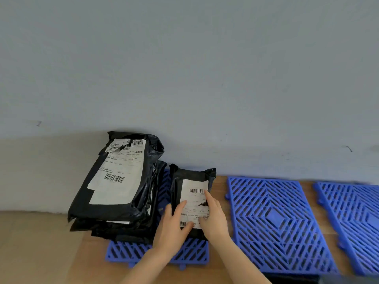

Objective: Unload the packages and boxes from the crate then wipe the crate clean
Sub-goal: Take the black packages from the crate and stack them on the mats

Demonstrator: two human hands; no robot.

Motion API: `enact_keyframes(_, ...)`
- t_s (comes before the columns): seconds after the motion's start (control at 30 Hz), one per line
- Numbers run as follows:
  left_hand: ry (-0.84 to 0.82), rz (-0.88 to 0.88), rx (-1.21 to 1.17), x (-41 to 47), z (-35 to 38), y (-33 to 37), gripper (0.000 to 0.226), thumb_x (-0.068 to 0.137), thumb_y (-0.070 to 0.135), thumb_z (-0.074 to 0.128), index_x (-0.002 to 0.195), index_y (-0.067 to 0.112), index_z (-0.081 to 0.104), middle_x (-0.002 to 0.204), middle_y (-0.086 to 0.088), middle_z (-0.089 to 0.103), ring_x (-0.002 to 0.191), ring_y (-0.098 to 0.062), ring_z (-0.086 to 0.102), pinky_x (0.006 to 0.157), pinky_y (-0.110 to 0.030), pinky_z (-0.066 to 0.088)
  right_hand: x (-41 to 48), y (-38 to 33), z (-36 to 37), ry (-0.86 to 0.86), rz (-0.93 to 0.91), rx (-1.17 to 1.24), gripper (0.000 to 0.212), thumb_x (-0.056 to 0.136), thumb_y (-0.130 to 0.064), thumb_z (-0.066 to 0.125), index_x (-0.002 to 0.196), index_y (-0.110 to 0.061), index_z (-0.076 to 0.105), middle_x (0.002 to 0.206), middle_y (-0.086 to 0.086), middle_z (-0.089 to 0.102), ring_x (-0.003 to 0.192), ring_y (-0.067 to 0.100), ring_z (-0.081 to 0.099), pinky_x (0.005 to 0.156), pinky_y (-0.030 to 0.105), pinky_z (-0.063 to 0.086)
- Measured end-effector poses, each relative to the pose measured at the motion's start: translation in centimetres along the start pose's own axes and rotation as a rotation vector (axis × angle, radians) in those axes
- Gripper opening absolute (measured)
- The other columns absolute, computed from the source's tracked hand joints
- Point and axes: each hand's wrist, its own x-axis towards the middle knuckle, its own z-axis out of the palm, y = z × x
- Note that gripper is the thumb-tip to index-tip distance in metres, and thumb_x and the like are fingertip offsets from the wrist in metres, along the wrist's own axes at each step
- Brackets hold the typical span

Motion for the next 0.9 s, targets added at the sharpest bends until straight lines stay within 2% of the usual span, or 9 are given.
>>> enact_keyframes(0.17, -0.028, -0.049, 0.014, 1.4, 1.1, -0.4, 0.068, 0.097, 0.043, 0.05, 0.154, 0.035, 0.014, 0.15, -0.004, 0.019, 0.127, -0.018, 0.041, 0.093, -0.027, 0.048, 1.4, 0.7, 1.1, -0.03, -0.006, -0.002, 0.08, 0.087, 0.006, 0.053, 0.151, -0.03, 0.021, 0.152, -0.011, 0.025, 0.128, 0.006, 0.04, 0.092, 0.015, 0.048)
enact_keyframes(0.23, -0.021, -0.054, 0.005, 1.8, 1.2, -0.4, 0.068, 0.098, 0.042, 0.05, 0.154, 0.035, 0.013, 0.154, -0.004, 0.015, 0.132, -0.019, 0.037, 0.096, -0.028, 0.047, 1.8, 0.6, 1.6, -0.021, 0.003, 0.016, 0.078, 0.088, 0.007, 0.05, 0.151, -0.028, 0.021, 0.154, -0.01, 0.021, 0.133, 0.008, 0.036, 0.097, 0.02, 0.047)
enact_keyframes(0.33, -0.019, -0.047, -0.012, 2.2, 1.4, -0.3, 0.068, 0.098, 0.042, 0.049, 0.154, 0.034, 0.013, 0.155, -0.004, 0.013, 0.136, -0.019, 0.033, 0.1, -0.029, 0.046, 2.2, 0.7, 2.0, -0.01, 0.011, 0.017, 0.077, 0.088, 0.006, 0.048, 0.151, -0.026, 0.019, 0.155, -0.009, 0.019, 0.135, 0.01, 0.032, 0.102, 0.029, 0.046)
enact_keyframes(0.5, 0.007, -0.059, -0.018, 1.6, 0.9, 0.4, 0.068, 0.096, 0.041, 0.054, 0.153, 0.033, 0.017, 0.158, -0.007, 0.004, 0.142, -0.023, 0.025, 0.104, -0.031, 0.042, 1.9, 0.4, 1.2, -0.012, 0.013, -0.068, 0.073, 0.091, -0.001, 0.05, 0.151, -0.027, 0.019, 0.157, -0.007, 0.016, 0.137, 0.015, 0.027, 0.109, 0.029, 0.039)
enact_keyframes(0.67, 0.128, -0.026, 0.014, 0.2, -0.6, 2.4, 0.07, 0.093, 0.035, 0.061, 0.151, 0.027, 0.024, 0.162, -0.006, -0.007, 0.147, -0.025, 0.011, 0.111, -0.034, 0.034, 0.4, -1.5, -1.5, 0.144, -0.035, -0.091, 0.06, 0.091, -0.008, 0.051, 0.145, -0.026, 0.035, 0.152, -0.004, 0.028, 0.136, 0.015, 0.03, 0.11, 0.031, 0.036)
enact_keyframes(0.77, 0.152, 0.017, -0.04, -1.0, -1.4, 4.2, 0.068, 0.093, 0.032, 0.062, 0.151, 0.025, 0.028, 0.162, -0.003, 0.001, 0.148, -0.022, 0.013, 0.116, -0.036, 0.03, -1.3, -3.2, -4.4, 0.204, -0.094, -0.057, 0.055, 0.091, -0.006, 0.049, 0.142, -0.024, 0.04, 0.146, -0.003, 0.036, 0.13, 0.014, 0.036, 0.106, 0.023, 0.034)
enact_keyframes(0.83, 0.18, 0.073, -0.082, -2.3, -1.9, 6.0, 0.062, 0.094, 0.031, 0.061, 0.149, 0.024, 0.034, 0.159, 0.0, 0.015, 0.144, -0.019, 0.023, 0.113, -0.032, 0.032, -2.9, -4.2, -6.8, 0.229, -0.125, -0.03, 0.053, 0.092, -0.006, 0.048, 0.142, -0.022, 0.04, 0.144, -0.002, 0.037, 0.13, 0.013, 0.036, 0.103, 0.018, 0.029)
enact_keyframes(0.9, 0.23, 0.148, -0.109, -3.7, -2.6, 8.4, 0.054, 0.094, 0.029, 0.062, 0.144, 0.022, 0.041, 0.148, 0.002, 0.032, 0.135, -0.015, 0.037, 0.105, -0.027, 0.036, -4.9, -4.9, -9.5, 0.257, -0.168, 0.003, 0.051, 0.094, -0.008, 0.048, 0.142, -0.022, 0.04, 0.144, -0.002, 0.037, 0.13, 0.014, 0.037, 0.103, 0.019, 0.03)
